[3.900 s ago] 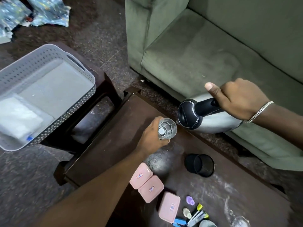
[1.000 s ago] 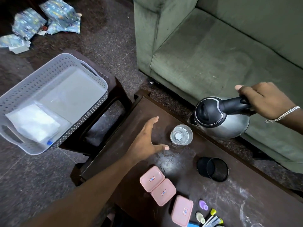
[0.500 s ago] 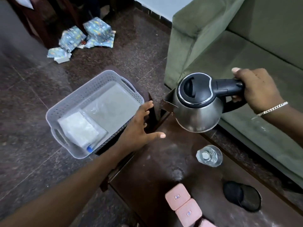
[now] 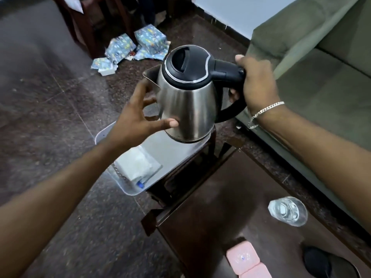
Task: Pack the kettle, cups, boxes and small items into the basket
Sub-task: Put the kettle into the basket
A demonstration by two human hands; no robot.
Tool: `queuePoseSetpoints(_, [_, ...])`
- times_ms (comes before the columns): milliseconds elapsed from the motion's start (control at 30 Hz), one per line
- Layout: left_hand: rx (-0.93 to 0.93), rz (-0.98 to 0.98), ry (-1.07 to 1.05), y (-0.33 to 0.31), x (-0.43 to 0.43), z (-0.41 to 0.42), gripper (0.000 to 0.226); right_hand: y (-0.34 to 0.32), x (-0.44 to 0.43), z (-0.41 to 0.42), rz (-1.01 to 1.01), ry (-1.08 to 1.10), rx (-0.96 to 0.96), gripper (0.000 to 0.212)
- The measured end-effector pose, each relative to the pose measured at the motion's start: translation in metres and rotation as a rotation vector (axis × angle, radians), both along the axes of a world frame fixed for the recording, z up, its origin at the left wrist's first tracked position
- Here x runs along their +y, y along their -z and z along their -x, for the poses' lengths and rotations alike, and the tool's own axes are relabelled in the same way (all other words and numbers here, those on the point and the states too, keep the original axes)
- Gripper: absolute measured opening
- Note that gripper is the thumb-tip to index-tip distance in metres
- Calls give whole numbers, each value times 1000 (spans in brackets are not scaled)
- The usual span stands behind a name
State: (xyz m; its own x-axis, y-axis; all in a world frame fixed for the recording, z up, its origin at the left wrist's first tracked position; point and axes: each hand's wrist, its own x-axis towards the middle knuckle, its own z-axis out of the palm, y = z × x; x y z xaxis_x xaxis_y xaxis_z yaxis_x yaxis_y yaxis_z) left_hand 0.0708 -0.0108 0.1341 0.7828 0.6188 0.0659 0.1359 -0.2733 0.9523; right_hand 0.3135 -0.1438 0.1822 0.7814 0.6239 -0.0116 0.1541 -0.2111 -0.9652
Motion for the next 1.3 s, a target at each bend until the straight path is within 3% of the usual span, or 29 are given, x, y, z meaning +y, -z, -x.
queuePoseSetpoints(267, [141,132,-24,60,37,28,104,62,38,41,173,32,20,53])
queuePoseSetpoints(467, [191,202,-58,97,40,38,97,99,44,58,170,22,84,46])
queuePoseSetpoints(800, [174,235,-81,105,41,37,100,106,50,54,141,-25,127,43])
queuePoseSetpoints(933, [211,240,-110,104,40,40,100,105,48,53,200,-37,50,58])
queuePoseSetpoints(1000, [292,233,-118,105,41,45,106,105,45,55,244,-26,-13,61])
queuePoseSetpoints(1100, [467,93,-133,110,43,55,115,106,37,63,210,18,-130,45])
queuePoseSetpoints(1200, [772,-192,-140,117,53,69,114,110,23,82,151,150,-363,32])
queuePoseSetpoints(1300, [1078,-287,-122,123,65,83,118,115,10,111,104,229,-428,30])
